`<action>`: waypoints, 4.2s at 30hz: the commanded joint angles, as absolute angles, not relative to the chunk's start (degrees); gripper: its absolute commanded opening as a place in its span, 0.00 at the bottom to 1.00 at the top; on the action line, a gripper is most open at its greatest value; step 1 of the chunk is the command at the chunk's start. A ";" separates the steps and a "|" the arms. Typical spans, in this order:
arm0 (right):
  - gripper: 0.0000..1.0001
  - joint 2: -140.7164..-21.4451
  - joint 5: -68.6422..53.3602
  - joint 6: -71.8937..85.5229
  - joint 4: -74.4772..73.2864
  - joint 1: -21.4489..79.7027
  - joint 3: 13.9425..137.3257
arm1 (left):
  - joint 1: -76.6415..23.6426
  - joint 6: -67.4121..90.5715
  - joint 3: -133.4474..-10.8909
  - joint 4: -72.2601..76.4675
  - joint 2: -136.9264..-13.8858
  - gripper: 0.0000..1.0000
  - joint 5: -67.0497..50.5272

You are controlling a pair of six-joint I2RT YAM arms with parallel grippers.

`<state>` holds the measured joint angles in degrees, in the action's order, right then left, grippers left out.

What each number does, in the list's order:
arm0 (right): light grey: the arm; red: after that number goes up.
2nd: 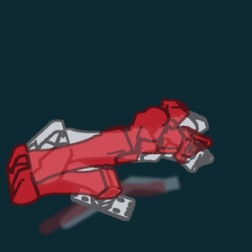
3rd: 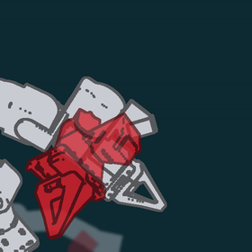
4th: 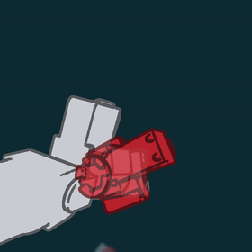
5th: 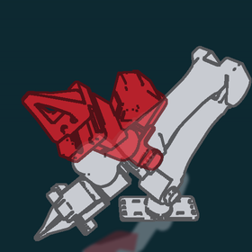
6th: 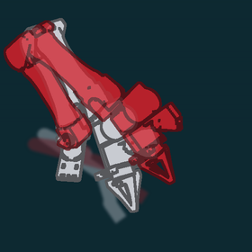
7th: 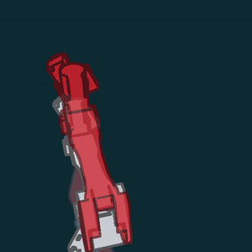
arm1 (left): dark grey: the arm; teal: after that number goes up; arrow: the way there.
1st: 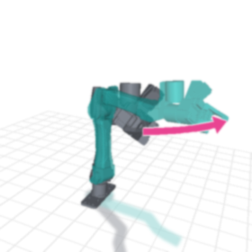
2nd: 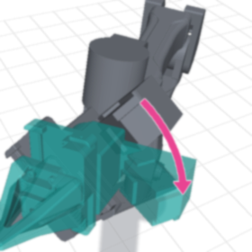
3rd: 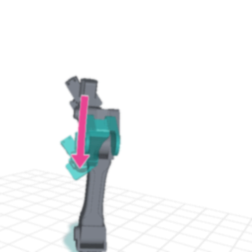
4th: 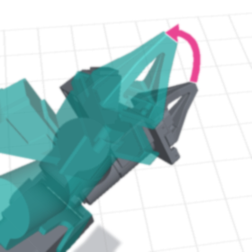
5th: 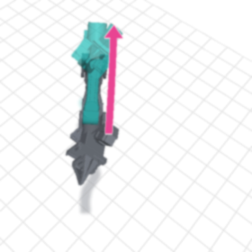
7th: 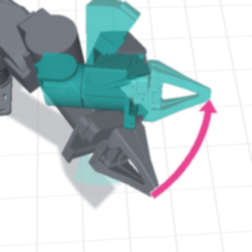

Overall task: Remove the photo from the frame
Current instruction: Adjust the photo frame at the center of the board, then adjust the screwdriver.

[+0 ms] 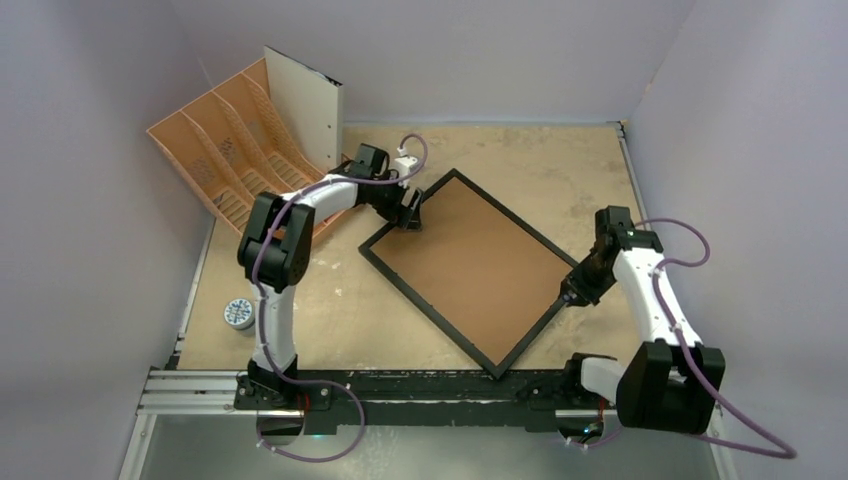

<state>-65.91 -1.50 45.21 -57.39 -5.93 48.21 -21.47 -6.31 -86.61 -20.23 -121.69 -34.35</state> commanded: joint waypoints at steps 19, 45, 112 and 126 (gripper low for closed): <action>0.00 -88.46 -24.45 28.45 -33.51 -11.06 64.32 | -22.41 13.54 -47.92 -10.61 -91.42 0.85 -35.66; 0.00 -93.66 -9.23 26.13 -27.81 -16.35 63.61 | -22.41 18.82 -42.54 1.82 -88.10 0.86 -31.65; 0.00 -79.19 -30.87 3.76 -43.77 19.87 75.69 | -25.89 0.90 -63.72 -29.51 -63.98 0.91 -31.31; 0.00 -78.85 -41.34 -11.37 -57.09 32.32 80.88 | -25.75 -16.10 -70.66 -31.55 -73.90 0.93 -57.16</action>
<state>-80.68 -34.17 -6.68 -52.93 30.33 77.06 -26.00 -11.14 -69.80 -31.29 -70.89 -45.34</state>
